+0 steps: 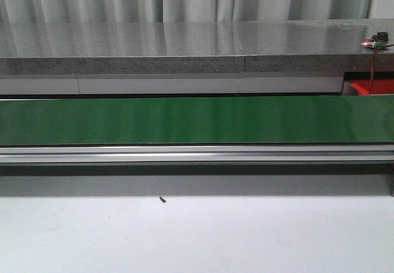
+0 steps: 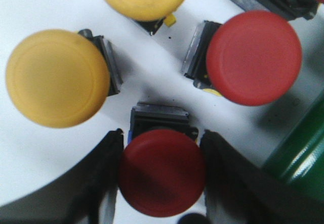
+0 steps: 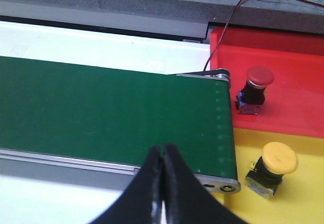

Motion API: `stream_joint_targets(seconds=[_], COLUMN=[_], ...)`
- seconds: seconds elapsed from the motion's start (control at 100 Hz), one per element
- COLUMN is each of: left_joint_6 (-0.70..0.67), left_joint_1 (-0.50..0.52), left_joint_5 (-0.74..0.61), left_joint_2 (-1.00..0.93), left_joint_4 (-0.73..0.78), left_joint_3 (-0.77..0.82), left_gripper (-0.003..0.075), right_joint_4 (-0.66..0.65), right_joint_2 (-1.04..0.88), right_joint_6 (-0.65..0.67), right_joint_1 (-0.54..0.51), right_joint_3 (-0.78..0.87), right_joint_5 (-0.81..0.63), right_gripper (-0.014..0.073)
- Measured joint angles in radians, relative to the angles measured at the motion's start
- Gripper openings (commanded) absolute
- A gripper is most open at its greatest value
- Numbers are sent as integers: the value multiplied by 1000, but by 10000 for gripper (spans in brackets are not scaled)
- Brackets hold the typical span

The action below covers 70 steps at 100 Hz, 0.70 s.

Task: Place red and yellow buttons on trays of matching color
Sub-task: 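Grasp another red button from the cluster with the left gripper, then lift the red button toward the belt start with the left gripper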

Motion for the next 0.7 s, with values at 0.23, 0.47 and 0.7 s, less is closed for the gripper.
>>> stream_joint_targets(seconds=[0.23, 0.47, 0.7], left_joint_6=[0, 23, 54], left_joint_1=[0, 0, -76], left_joint_5=[-3, 47, 102], left_joint_2=[-46, -211, -287], left_joint_4=[2, 8, 15], left_joint_3=[0, 0, 0], left_gripper=[96, 96, 96], right_joint_4=[0, 0, 0], right_joint_2=[0, 0, 0], right_joint_6=[0, 0, 0], right_joint_1=[0, 0, 0], right_joint_3=[0, 0, 0], right_joint_5=[0, 0, 0], right_gripper=[-118, -118, -118])
